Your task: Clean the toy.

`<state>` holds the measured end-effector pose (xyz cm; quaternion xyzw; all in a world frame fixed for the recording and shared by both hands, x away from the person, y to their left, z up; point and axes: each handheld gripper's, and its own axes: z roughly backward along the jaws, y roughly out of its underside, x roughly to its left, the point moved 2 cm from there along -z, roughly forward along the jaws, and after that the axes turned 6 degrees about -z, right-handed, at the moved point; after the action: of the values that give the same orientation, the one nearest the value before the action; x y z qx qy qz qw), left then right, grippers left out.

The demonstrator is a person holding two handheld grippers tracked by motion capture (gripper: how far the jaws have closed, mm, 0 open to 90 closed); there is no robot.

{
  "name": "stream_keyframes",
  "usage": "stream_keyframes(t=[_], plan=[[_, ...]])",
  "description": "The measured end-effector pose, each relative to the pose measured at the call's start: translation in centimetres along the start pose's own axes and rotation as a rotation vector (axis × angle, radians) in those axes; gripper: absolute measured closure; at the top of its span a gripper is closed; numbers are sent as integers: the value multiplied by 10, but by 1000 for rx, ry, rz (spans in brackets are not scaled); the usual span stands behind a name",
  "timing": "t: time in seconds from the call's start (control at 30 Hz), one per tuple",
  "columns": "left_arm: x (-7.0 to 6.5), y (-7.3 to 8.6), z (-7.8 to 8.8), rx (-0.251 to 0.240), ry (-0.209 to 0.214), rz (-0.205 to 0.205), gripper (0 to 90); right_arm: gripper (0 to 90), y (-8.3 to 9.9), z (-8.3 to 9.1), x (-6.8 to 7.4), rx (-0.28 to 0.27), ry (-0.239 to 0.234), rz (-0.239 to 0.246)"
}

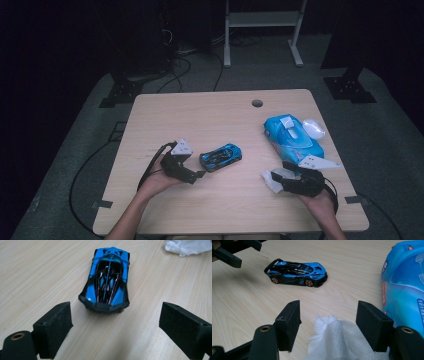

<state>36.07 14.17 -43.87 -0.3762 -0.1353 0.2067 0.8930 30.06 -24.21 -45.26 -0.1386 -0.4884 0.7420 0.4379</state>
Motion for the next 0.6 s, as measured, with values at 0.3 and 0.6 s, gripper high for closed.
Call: stream_keyframes(t=[0.3, 0.6], plan=[[-4, 15, 4, -33, -5, 51, 106, 332, 0, 0, 0, 4, -4, -1], [-6, 27, 5, -45, -2, 83, 106, 320, 1, -3, 0, 20, -29, 9]])
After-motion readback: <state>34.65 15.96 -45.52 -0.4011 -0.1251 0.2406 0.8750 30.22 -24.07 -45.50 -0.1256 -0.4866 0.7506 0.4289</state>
